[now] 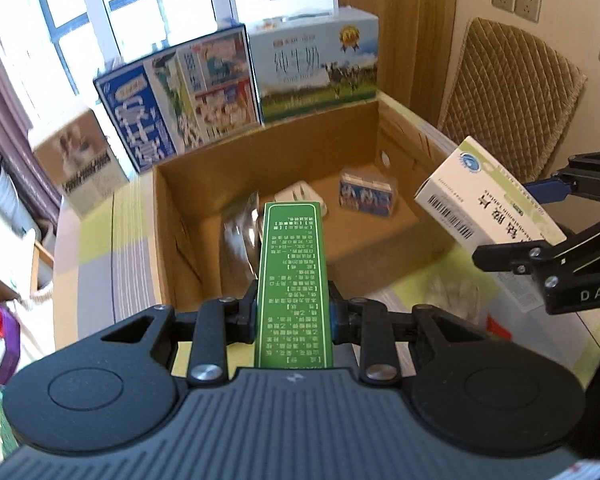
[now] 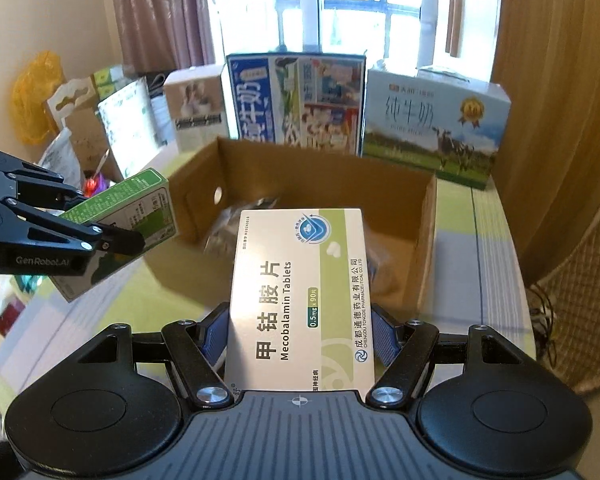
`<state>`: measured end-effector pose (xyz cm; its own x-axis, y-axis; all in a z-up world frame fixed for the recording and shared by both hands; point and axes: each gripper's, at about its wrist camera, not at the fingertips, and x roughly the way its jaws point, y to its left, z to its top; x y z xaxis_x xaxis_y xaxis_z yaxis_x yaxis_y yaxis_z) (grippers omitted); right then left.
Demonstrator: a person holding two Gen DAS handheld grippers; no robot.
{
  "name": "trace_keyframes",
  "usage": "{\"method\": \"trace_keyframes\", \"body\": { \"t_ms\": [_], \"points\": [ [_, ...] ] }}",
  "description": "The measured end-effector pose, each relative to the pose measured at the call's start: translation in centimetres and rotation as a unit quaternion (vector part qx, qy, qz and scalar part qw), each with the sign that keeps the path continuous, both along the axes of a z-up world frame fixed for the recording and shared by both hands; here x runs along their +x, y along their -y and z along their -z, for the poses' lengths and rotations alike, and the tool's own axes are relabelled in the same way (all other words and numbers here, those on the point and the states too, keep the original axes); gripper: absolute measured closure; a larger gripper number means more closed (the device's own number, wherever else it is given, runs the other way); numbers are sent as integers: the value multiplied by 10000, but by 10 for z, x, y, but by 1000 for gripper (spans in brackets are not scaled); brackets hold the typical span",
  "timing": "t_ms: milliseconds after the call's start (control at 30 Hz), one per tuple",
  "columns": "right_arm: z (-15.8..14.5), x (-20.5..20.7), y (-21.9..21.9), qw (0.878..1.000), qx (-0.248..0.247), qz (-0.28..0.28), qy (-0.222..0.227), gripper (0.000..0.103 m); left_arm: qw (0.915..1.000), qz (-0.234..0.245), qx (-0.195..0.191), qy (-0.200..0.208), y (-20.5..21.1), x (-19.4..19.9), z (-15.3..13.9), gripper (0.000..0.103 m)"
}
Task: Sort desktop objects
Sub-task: 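Carry the green box with the left tool while the right tool carries the white box, then open the left tool dropping the green box while the right tool releases the white box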
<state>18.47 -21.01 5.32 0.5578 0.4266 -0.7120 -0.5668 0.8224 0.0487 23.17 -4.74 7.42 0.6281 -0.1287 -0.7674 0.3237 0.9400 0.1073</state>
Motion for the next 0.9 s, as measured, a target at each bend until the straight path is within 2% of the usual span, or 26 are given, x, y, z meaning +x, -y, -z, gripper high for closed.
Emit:
{"method": "trace_keyframes", "body": {
  "t_ms": [233, 333, 500, 800, 900],
  "points": [
    [-5, 52, -13, 10000, 78, -40, 42, 35, 9998, -9, -167, 95, 6, 51, -8, 78],
    [-3, 71, -17, 9999, 112, -17, 13, 35, 9995, -69, -308, 56, 6, 68, -1, 78],
    [3, 100, -23, 9999, 161, 28, -55, 35, 9994, -132, -318, -3, 9, 94, 18, 78],
    [26, 125, -29, 9997, 90, 55, -200, 35, 9993, -160, -302, -128, 14, 120, 57, 77],
    [32, 129, -28, 9997, 76, 77, -231, 35, 9988, -288, -397, -51, 9, 122, 56, 71]
  ]
}}
